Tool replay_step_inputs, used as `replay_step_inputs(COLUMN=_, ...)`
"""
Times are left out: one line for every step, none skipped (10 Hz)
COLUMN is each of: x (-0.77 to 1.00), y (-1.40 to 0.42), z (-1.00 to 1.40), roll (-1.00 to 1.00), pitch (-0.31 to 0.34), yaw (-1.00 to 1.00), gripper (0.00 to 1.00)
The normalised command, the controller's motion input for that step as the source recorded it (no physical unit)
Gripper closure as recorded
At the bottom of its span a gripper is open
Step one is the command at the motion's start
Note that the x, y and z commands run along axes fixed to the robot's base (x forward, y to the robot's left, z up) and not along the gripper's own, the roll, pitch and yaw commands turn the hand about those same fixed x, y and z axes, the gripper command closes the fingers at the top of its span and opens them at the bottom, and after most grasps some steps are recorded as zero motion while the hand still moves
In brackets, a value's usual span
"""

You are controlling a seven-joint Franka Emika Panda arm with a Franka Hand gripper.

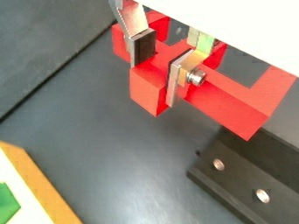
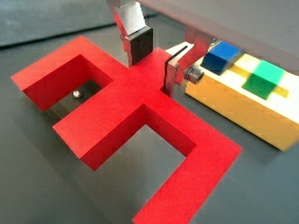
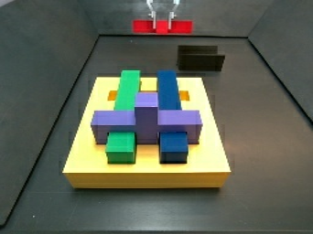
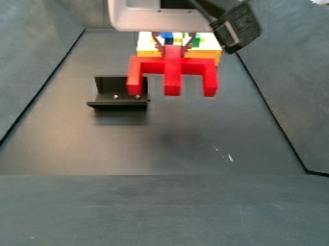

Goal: Pick up the red object. Move up. Place the red object on the fixture. Regrasp the red object. Move to above the board. Insert the red object.
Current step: Place the red object on the fixture.

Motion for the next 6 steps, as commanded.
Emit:
replay_step_inputs(x=0.91, y=-0.07, z=-0.02, roll=-0.47, pitch=-0.174, yaw=0.0, gripper=1.0)
replay_step_inputs(x=0.89, y=-0.05, z=-0.04, roll=-0.52, pitch=-0.18, yaw=0.0, gripper=1.0)
replay_step_inputs(x=0.9, y=-0.06, z=-0.06, roll=-0.51, pitch=-0.134, yaw=0.0, gripper=1.0)
replay_step_inputs(x=0.93, y=-0.09, z=-0.05, roll=-0.45, pitch=-0.057, yaw=0.0, gripper=1.0)
replay_step_inputs(x=0.97, y=-0.12, z=-0.09, roll=-0.41, pitch=0.0, yaw=0.0, gripper=1.0)
replay_step_inputs(x=1.0, y=-0.19, z=-0.15, roll=-0.31, pitch=0.223, yaw=0.0, gripper=1.0)
